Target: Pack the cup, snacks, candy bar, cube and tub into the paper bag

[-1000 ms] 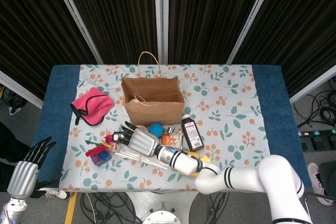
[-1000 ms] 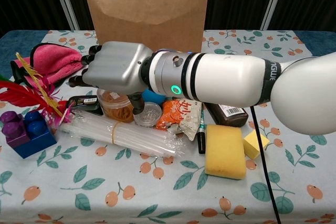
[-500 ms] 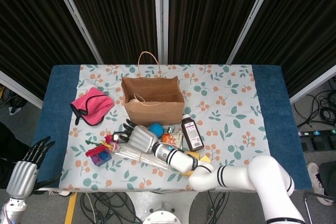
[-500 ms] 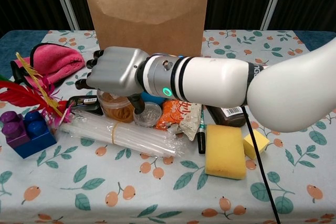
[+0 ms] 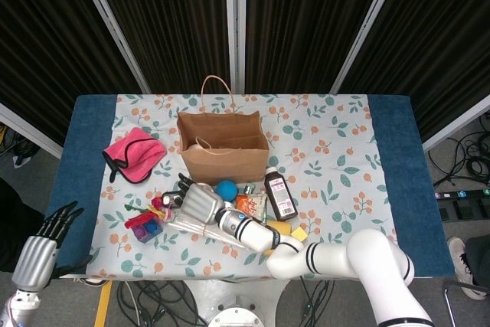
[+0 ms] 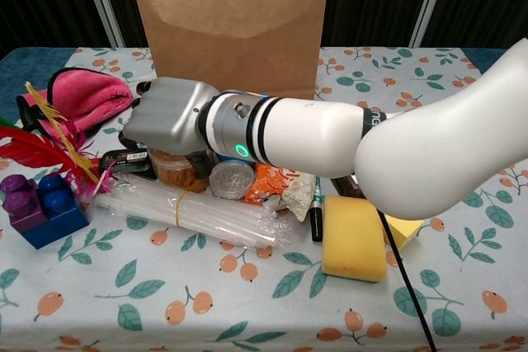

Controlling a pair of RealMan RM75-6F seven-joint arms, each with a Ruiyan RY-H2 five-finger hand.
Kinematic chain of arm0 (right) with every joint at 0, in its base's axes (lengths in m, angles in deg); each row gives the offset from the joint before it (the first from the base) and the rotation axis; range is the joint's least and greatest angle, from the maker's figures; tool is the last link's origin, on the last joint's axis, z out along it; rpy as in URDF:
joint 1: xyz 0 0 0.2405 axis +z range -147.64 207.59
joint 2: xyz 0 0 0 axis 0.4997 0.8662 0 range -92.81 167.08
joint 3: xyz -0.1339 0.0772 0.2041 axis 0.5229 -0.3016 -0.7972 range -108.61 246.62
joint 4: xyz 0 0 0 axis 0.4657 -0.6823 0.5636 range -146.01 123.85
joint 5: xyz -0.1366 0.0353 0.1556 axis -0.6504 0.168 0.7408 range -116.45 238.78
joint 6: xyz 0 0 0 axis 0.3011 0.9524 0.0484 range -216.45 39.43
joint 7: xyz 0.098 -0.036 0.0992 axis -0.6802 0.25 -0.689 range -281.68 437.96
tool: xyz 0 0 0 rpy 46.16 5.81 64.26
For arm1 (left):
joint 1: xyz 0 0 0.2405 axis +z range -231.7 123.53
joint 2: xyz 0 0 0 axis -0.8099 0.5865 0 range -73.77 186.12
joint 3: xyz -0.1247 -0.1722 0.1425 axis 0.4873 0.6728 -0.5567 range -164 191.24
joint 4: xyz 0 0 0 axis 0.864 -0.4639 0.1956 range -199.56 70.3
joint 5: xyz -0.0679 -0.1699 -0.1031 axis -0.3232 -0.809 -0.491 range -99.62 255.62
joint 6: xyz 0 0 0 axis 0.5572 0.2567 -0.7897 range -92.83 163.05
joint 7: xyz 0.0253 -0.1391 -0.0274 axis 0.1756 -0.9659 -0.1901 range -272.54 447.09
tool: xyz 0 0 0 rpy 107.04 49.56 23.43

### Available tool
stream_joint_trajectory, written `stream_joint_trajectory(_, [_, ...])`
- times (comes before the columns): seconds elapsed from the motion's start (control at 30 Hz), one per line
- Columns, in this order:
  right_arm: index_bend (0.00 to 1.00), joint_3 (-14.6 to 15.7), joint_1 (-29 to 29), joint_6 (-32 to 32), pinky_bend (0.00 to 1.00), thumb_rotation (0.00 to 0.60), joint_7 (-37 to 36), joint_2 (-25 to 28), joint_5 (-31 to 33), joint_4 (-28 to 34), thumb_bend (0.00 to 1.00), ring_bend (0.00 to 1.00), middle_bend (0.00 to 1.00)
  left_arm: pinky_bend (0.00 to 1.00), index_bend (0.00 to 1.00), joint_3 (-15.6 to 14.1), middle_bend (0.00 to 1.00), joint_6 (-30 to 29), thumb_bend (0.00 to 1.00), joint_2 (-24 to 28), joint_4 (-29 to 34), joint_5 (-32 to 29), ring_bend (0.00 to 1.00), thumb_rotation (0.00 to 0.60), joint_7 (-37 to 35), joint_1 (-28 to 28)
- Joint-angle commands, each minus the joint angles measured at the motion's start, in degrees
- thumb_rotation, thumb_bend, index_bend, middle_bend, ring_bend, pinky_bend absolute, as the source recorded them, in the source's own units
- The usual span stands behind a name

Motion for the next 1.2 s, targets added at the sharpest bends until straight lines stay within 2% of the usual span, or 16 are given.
stream_joint_trajectory(0.03, [0.29,0.3,-0.2,1.1,0.02,0.600,-0.7,0.6,-1.1,0.9,0.17,0.18,0.37,0.20,0.18,0.0,0.18,0.1,0.16,0.0,0.0,-0.1,0.13,0.600,0.0,0.0])
stream_joint_trajectory(0.13, [0.32,0.3,-0.4,2.2,0.04,0.600,-1.2,1.7,-1.9,2.3,0.18,0.22,0.41,0.20,0.18,0.0,0.18,0.1,0.16,0.0,0.0,-0.1,0.13,0.600,0.0,0.0])
stream_joint_trajectory(0.3, [0.33,0.1,-0.8,4.2,0.04,0.600,-1.2,3.4,-3.0,5.3,0.19,0.23,0.41,0.20,0.18,0.0,0.18,0.1,0.16,-0.1,-0.2,0.0,0.13,0.600,0.1,0.0])
stream_joint_trajectory(0.47, [0.33,-1.4,-0.5,7.1,0.04,0.600,0.5,6.6,-4.4,11.4,0.20,0.23,0.42,0.20,0.18,-0.2,0.18,0.2,0.16,-0.1,-0.2,0.3,0.13,0.600,0.3,-0.1])
stream_joint_trajectory(0.7, [0.34,-5.5,-0.6,12.6,0.04,0.600,6.0,14.3,-4.7,25.4,0.20,0.24,0.42,0.20,0.18,-0.3,0.18,0.0,0.16,-0.2,-0.2,0.6,0.13,0.600,0.7,-0.1])
stream_joint_trajectory(0.9, [0.34,-10.2,-1.6,19.0,0.04,0.600,10.0,21.0,-4.6,37.5,0.20,0.24,0.42,0.20,0.18,-0.6,0.18,-0.3,0.16,-0.4,-0.4,1.3,0.12,0.600,1.5,-0.2])
stream_joint_trajectory(1.03, [0.35,-13.3,-3.0,23.6,0.04,0.600,8.6,24.3,-6.7,41.2,0.20,0.24,0.42,0.20,0.18,-0.7,0.18,-0.3,0.16,-0.5,-0.5,1.7,0.13,0.600,1.7,-0.2])
stream_joint_trajectory(1.2, [0.35,-16.0,-5.5,28.9,0.04,0.600,6.2,27.6,-8.7,41.2,0.20,0.24,0.42,0.20,0.18,-0.7,0.18,-0.5,0.16,-0.6,-0.7,1.8,0.13,0.600,2.2,-0.2])
